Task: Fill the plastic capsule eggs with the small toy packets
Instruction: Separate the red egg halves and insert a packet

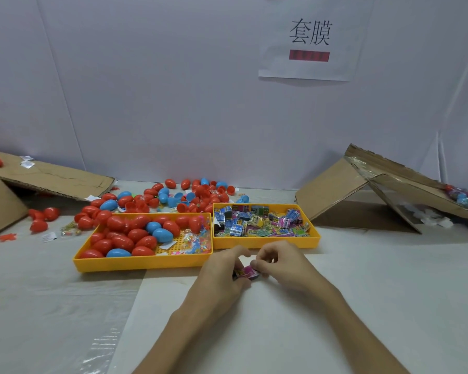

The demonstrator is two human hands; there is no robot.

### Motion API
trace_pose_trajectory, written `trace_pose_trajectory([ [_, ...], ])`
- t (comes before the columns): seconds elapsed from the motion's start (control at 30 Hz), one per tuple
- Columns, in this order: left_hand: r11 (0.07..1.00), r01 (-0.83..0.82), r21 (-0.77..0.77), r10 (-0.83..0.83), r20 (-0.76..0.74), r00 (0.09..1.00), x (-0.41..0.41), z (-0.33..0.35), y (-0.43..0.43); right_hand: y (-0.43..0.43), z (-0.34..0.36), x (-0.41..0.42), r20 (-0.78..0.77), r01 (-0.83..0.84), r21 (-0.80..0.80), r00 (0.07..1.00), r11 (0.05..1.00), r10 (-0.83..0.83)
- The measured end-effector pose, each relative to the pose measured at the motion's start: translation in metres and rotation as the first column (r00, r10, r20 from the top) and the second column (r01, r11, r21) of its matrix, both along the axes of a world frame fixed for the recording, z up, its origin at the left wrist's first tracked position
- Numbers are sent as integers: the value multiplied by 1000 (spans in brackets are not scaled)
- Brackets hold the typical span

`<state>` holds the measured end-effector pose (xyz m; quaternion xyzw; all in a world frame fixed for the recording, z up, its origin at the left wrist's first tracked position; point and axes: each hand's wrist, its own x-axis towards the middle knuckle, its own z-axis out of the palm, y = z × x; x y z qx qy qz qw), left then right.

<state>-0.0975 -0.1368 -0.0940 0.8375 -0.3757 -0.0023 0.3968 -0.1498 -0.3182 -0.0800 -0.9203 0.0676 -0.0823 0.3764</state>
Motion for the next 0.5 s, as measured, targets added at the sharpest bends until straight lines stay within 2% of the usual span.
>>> trace_pose_trajectory([
  [0.1,1000,-10,2,10,-7,1000,0,0,0,-2,1,0,27,28,14,999,1000,-29],
  [0.17,1000,-18,2,18,-8,1000,-1,0,1,-6,0,0,80,108,23,991,994,-110],
  [0.27,1000,-15,7,15,6,1000,-2,1,1,-14,5,-2,146,168,204,969,964,-199],
  [0.33,999,-22,-33,21,-28,999,-4,3,1,-18,10,-4,187,94,289,971,953,-152],
  [0.43,984,-74,-164,49,-153,987,-6,9,-2,-14,15,-6,211,-49,373,977,927,-33],
  [0.5,967,-70,-244,9,-243,970,-5,15,-2,-8,15,-6,215,-127,397,976,909,43],
])
